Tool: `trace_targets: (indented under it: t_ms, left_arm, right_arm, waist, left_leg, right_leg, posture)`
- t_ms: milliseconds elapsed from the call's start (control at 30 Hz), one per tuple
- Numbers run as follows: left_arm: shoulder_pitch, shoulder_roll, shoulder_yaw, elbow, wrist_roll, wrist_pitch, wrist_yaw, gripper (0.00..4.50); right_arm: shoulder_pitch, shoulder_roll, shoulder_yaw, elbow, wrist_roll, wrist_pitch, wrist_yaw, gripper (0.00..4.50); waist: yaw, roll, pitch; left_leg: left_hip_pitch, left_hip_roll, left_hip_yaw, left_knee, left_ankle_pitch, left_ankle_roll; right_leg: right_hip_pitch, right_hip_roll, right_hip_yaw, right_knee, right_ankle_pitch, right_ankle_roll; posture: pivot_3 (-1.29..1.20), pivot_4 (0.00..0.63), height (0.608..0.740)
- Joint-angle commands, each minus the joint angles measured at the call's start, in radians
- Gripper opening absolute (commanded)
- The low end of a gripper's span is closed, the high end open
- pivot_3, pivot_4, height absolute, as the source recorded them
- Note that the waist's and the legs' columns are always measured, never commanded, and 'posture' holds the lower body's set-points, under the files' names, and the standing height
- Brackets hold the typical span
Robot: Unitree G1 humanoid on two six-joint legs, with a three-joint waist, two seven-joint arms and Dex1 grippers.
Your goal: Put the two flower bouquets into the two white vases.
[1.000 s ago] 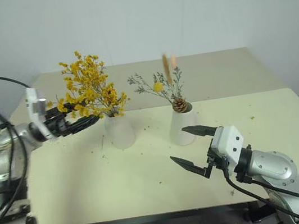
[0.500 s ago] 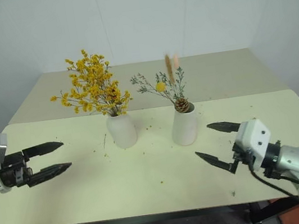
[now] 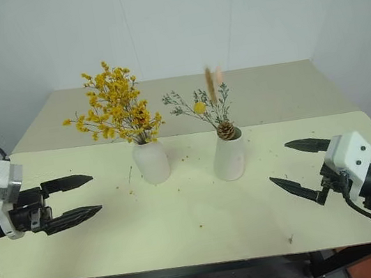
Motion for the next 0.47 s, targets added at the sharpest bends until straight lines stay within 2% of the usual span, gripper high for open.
trace_targets:
  t_ms: [33, 467]
  left_arm:
    - [-0.027, -0.001, -0.002, -0.027, -0.024, -0.007, 0.012, 4.46]
    - [-0.012, -0.005, 0.029, -0.050, -0.041, -0.016, 0.059, 4.46]
  right_arm:
    - [0.004, 0.001, -0.042, -0.023, 0.013, 0.004, -0.019, 4.50]
    - [-0.070, -0.013, 0.001, 0.035, -0.006, -0.013, -0.014, 4.50]
  waist:
    - [-0.002, 0.000, 0.000]
    - [-0.002, 0.000, 0.000]
  left_leg:
    - [0.000, 0.000, 0.000, 0.000, 0.000, 0.000]
    - [0.000, 0.000, 0.001, 0.000, 0.000, 0.000]
  right_leg:
    - [0.000, 0.000, 0.000, 0.000, 0.000, 0.000]
    - [0.000, 0.000, 0.000, 0.000, 0.000, 0.000]
  posture:
    - [0.00, 0.150, 0.740]
    - [0.00, 0.150, 0.740]
